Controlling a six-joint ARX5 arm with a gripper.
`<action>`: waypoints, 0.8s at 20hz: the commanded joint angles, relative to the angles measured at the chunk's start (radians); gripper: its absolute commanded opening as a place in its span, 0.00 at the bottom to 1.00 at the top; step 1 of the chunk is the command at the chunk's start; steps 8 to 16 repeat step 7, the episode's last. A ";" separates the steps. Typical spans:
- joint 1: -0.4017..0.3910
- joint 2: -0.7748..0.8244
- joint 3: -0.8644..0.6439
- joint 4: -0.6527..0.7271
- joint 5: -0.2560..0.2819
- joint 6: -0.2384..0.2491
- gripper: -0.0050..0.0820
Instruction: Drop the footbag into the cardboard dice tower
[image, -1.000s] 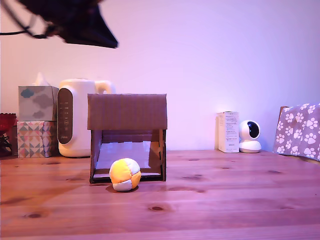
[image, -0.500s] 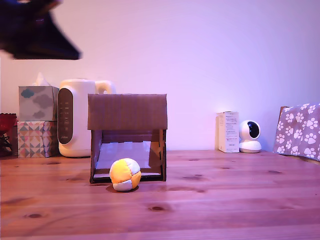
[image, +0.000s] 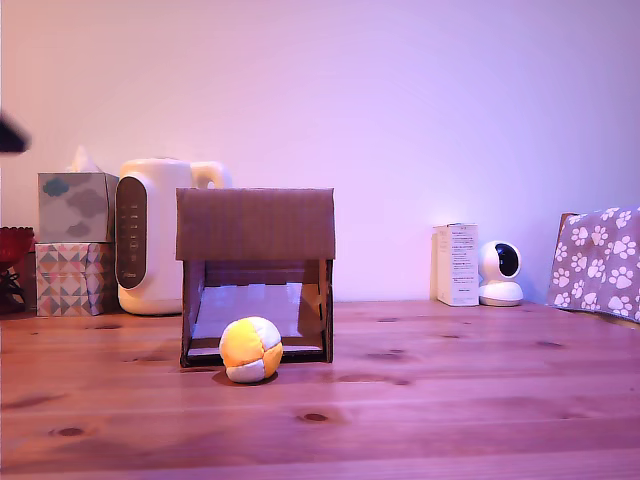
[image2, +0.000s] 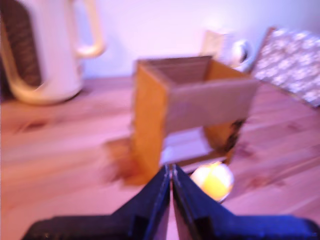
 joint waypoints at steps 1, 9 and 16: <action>0.017 -0.068 -0.043 -0.062 -0.013 -0.011 0.04; 0.035 -0.306 -0.053 -0.285 -0.061 -0.022 0.04; 0.035 -0.306 -0.053 -0.285 -0.061 -0.022 0.04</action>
